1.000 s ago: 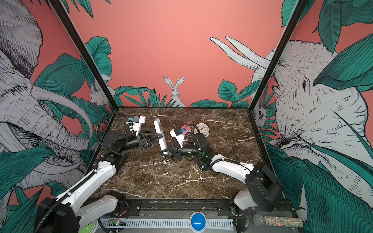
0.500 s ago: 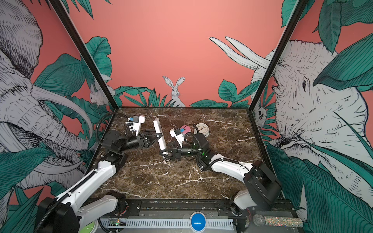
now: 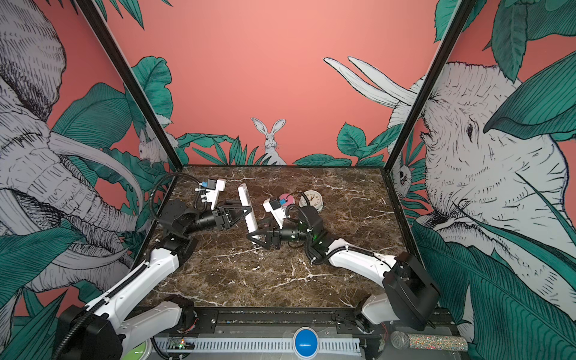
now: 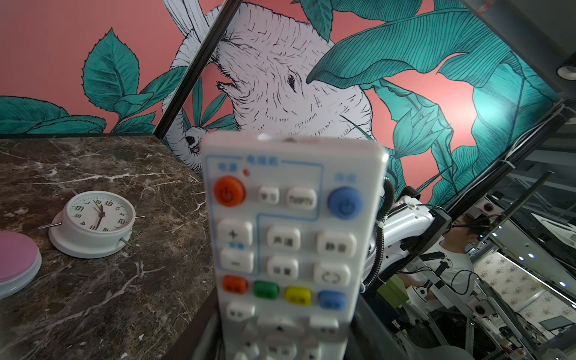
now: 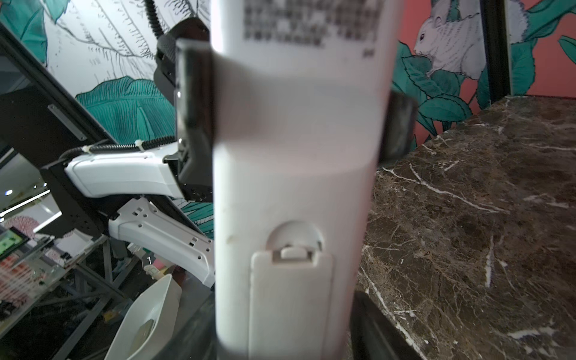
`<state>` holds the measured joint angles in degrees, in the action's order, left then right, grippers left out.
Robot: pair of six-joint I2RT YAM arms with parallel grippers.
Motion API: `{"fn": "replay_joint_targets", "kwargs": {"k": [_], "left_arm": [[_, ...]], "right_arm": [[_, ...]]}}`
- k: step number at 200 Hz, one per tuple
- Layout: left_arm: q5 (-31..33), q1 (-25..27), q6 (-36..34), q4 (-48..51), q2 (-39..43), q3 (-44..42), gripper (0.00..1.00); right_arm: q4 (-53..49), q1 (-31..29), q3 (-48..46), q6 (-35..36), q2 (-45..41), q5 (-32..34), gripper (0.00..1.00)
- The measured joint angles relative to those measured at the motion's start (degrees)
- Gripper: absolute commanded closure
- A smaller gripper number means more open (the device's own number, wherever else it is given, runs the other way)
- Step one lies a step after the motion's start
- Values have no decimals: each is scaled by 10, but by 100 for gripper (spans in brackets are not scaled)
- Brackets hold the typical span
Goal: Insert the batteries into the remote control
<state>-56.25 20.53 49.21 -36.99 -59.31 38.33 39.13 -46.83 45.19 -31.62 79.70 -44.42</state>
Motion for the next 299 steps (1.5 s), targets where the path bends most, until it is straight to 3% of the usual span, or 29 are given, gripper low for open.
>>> {"fn": "replay_joint_targets", "kwargs": {"k": [72, 148, 222, 299], "left_arm": [[28, 0, -39, 83, 3, 17, 87], [112, 0, -117, 238, 12, 38, 87], [176, 0, -185, 385, 14, 75, 86], [212, 0, -238, 511, -58, 111, 86]], "right_arm": [[-49, 1, 5, 26, -4, 25, 11], [-167, 1, 13, 93, -53, 55, 10], [-316, 1, 54, 170, -63, 131, 8], [-428, 1, 77, 219, -63, 224, 5]]}}
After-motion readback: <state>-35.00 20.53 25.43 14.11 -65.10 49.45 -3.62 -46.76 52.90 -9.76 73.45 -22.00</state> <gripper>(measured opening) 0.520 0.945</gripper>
